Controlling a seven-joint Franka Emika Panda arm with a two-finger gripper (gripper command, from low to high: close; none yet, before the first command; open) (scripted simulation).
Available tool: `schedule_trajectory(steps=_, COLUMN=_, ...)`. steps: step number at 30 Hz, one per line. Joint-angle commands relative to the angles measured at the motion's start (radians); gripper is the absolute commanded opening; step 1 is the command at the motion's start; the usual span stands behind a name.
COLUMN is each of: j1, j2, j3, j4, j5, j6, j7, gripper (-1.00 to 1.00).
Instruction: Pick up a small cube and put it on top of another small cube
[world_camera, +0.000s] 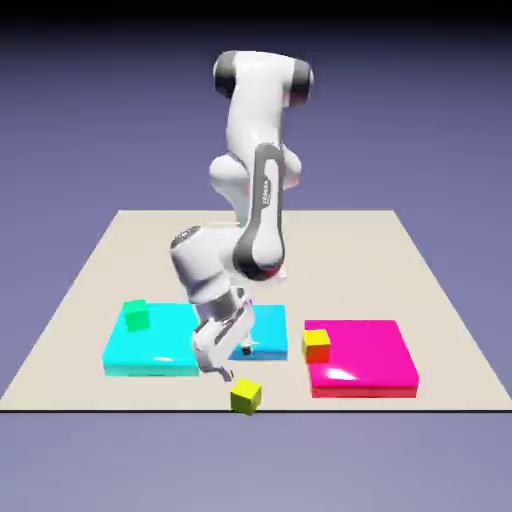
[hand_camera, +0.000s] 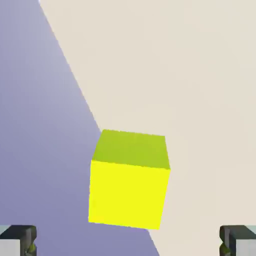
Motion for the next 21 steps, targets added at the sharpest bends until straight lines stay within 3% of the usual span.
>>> schedule_trajectory(steps=1, j1=-0.007, j2=0.036, j3=0.018, j4=0.019, j5=0.035, j6=0.010, j7=-0.025, gripper=0.00)
schedule_trajectory(steps=6, j1=-0.033, j2=0.182, j3=0.089, j4=0.096, j5=0.177, j6=0.049, j7=-0.126, gripper=0.00)
schedule_trajectory(steps=7, j1=-0.033, j2=0.182, j3=0.089, j4=0.096, j5=0.177, j6=0.049, j7=-0.126, gripper=-1.00)
schedule_trajectory(steps=13, j1=0.000, j2=0.001, j3=0.001, j4=0.001, j5=0.001, j6=0.000, j7=-0.001, gripper=-1.00)
schedule_trajectory(steps=21, j1=-0.024, j2=-0.289, j3=0.195, j4=-0.179, j5=-0.215, j6=0.007, j7=0.235, gripper=-1.00)
